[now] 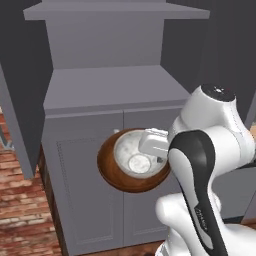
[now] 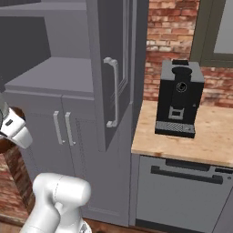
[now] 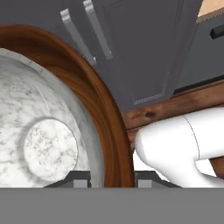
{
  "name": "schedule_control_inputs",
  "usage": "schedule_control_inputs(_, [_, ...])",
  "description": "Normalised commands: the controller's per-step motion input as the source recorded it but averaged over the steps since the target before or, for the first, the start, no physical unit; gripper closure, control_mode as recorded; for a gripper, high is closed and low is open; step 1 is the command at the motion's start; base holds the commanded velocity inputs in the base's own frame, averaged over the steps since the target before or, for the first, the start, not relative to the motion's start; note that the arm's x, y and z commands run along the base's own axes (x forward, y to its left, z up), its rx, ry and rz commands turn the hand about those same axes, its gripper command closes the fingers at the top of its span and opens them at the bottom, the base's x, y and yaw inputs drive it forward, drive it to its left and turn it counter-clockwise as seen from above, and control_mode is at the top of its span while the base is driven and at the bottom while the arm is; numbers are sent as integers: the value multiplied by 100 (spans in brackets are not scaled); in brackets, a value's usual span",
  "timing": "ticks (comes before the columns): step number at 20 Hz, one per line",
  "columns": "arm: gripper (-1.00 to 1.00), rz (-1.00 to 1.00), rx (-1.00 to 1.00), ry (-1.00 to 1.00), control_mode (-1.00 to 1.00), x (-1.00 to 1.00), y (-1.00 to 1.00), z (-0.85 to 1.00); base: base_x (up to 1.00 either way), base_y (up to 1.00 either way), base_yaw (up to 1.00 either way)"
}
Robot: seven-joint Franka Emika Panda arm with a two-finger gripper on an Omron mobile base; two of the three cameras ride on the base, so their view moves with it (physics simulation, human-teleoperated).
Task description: Pick up the bowls on the counter and stack them on top of one another in the open cabinet. Place the smaller bowl on top of the larger bowl.
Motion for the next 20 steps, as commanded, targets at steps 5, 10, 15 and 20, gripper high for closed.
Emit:
schedule_control_inputs(5, [100,-15,2,-9,-100,1,0,61,0,0,0])
schedule_control_inputs(10, [100,-10,4,-5,-100,4,-16,49,0,0,0])
schedule_control_inputs(15, [100,-1,12,-2,-100,19,-38,30,0,0,0])
schedule_control_inputs(20, [100,-3,14,-5,-100,30,-23,24,0,0,0])
